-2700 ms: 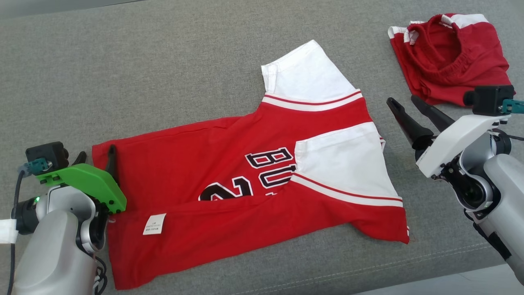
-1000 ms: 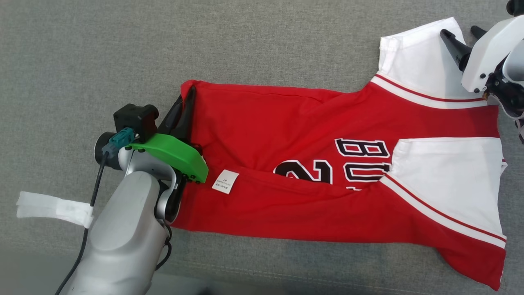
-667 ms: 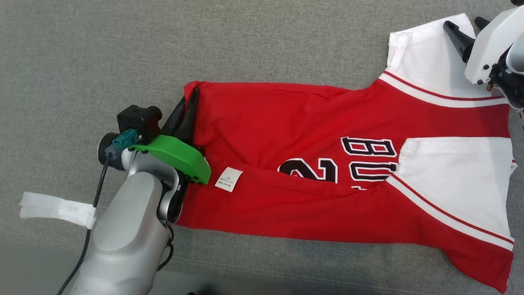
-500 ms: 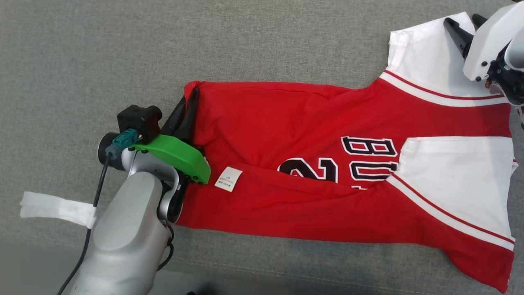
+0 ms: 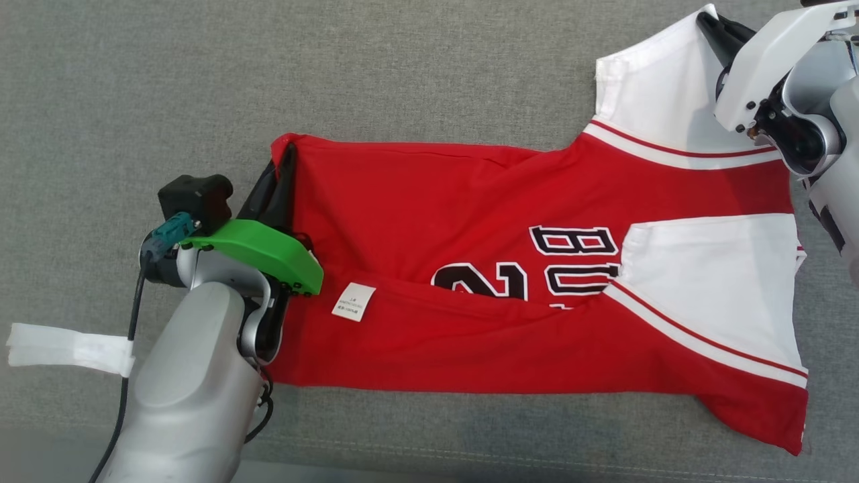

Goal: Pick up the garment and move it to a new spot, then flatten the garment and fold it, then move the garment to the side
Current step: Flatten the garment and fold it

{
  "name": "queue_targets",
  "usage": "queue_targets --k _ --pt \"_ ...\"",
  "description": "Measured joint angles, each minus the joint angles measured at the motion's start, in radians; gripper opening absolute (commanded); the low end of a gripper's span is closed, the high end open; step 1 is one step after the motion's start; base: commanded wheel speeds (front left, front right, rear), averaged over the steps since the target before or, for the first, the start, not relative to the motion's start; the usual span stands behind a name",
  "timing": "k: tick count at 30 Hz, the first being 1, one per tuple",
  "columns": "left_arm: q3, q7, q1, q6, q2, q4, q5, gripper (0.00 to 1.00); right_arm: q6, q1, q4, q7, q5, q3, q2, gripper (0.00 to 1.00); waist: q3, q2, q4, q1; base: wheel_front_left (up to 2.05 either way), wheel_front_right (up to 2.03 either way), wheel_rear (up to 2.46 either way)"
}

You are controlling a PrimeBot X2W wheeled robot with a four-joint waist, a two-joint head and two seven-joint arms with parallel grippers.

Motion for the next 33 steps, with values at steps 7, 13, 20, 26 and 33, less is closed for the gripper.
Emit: queue_targets --k 7,13,20,26,33 --pt "0.032 -0.001 0.000 0.000 0.027 0.009 -0.010 0.00 0.021 0.030 -0.024 -0.116 0.022 -0.018 0.019 0.00 -0.041 0.0000 -0.036 0.0000 0.00 0.00 0.00" --pt "0.060 -0.009 0.044 0.000 0.061 0.003 -0.010 0.00 0.030 0.167 -0.067 -0.252 0.063 -0.020 0.040 0.00 -0.103 0.0000 -0.067 0.0000 0.00 0.00 0.00" --pt "0.082 -0.009 0.159 0.000 0.070 -0.029 -0.019 0.00 0.030 0.325 -0.130 -0.395 0.106 -0.037 0.057 0.00 -0.181 0.0000 -0.092 0.0000 0.00 0.00 0.00" --pt "0.107 -0.009 0.243 0.002 0.084 -0.086 -0.019 0.00 0.030 0.458 -0.203 -0.432 0.125 -0.036 0.052 0.00 -0.257 0.0000 -0.106 -0.0001 0.00 0.00 0.00" --pt "0.138 -0.009 0.379 0.030 0.096 -0.166 -0.030 0.00 0.030 0.604 -0.317 -0.431 0.144 -0.012 0.054 0.00 -0.337 0.0000 -0.131 -0.0001 0.00 0.00 0.00"
